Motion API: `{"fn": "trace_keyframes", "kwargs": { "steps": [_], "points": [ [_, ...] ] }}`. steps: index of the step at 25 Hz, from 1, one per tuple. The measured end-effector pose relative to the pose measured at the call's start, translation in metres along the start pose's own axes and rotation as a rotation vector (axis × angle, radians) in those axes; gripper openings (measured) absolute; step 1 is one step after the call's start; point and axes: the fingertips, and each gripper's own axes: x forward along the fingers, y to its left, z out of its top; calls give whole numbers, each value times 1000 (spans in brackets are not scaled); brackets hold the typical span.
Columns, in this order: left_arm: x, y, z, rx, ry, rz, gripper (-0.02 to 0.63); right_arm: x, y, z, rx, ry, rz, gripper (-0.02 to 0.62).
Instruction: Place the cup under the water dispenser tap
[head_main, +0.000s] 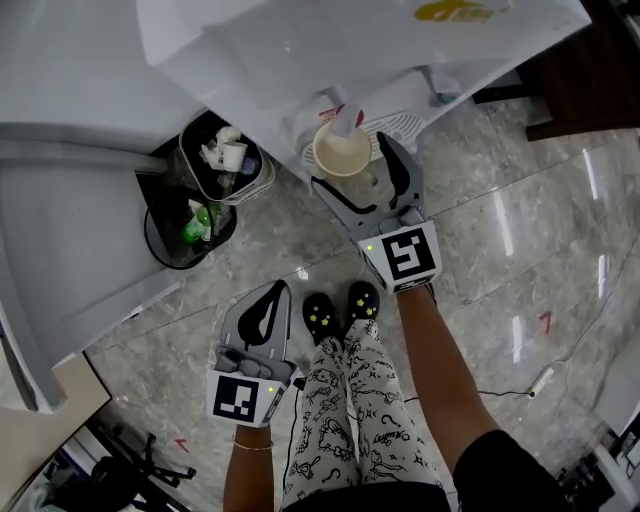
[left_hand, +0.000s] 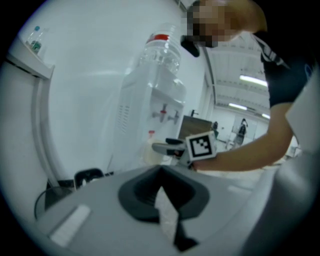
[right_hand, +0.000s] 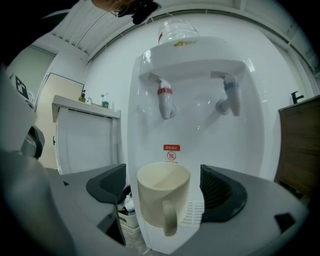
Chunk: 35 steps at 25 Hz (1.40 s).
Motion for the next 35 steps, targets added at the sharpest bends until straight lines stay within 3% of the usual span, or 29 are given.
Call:
{"fn": "trace_keyframes", "kwargs": {
  "steps": [3, 6, 11, 12, 13, 14, 19, 22, 24, 26, 29, 35],
  "points": [
    [-6, 2, 13, 20, -29, 26, -2, -35, -3, 10, 14, -3, -40, 428],
    [-23, -7, 42, 63, -58, 28, -3, -94, -1, 21, 123, 26, -47, 426],
    [-77, -54, 106, 77, -76, -25, -3, -223, 19, 113, 325, -39, -63, 415],
    [-88, -68, 119, 91, -78, -37, -3, -248, 24, 138, 350, -74, -68, 344],
    [-99, -83, 131, 110, -81, -49, -2, -271, 27, 163, 375, -115, -74, 100],
    [-109, -98, 143, 129, -84, -61, -3, -292, 30, 187, 396, -154, -73, 18],
    [-151, -173, 196, 201, -145, -96, -3, -366, 55, 264, 368, -226, -28, 15],
    [-190, -224, 219, 233, -198, -60, -3, -424, 85, 285, 361, -229, 81, 15],
    [-220, -261, 226, 196, -231, -21, -3, -470, 104, 293, 346, -220, 154, 15],
    [-250, -302, 218, 149, -238, -6, -3, -519, 114, 290, 330, -188, 174, 15],
    [-293, -351, 191, 151, -197, -9, -2, -583, 123, 279, 369, -143, 144, 15],
    [-351, -375, 168, 151, -209, 13, -2, -646, 143, 267, 351, -108, 106, 15]
  ]
}}
